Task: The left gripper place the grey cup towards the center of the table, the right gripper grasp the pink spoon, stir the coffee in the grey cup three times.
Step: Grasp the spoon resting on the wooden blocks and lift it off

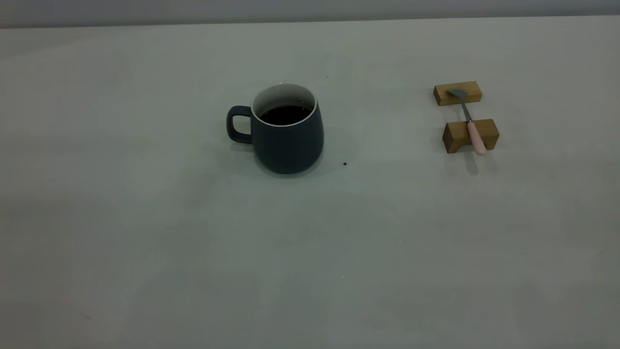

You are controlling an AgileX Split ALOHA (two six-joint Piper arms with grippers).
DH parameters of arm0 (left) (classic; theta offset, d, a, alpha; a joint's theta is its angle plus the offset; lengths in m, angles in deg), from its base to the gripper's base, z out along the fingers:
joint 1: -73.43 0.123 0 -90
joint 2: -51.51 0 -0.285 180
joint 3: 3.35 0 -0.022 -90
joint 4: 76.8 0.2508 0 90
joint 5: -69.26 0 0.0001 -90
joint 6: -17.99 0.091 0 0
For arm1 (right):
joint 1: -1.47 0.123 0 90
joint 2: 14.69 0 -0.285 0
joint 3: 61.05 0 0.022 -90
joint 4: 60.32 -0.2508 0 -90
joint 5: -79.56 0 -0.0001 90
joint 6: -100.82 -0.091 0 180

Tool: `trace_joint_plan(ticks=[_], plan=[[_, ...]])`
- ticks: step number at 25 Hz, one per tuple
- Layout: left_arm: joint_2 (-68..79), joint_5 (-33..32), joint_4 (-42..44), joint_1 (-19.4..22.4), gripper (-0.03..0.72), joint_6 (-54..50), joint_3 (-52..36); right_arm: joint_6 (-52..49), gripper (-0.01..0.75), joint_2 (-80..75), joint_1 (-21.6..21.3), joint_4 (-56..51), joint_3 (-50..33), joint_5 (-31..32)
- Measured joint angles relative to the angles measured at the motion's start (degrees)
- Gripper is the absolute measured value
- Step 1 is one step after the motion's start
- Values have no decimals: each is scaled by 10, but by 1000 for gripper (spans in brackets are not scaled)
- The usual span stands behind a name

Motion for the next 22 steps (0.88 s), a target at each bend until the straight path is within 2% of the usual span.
trace_joint_plan(ticks=[3, 5, 15, 22], plan=[[-73, -5, -7, 32, 573, 5, -4, 0, 242, 0, 0, 0, 0, 0], [-114, -8, -13, 38, 573, 6, -4, 0, 242, 0, 0, 0, 0, 0], [-256, -27, -29, 37, 573, 17, -13, 0, 242, 0, 0, 0, 0, 0], [-263, -29, -31, 37, 573, 19, -13, 0, 242, 0, 0, 0, 0, 0]])
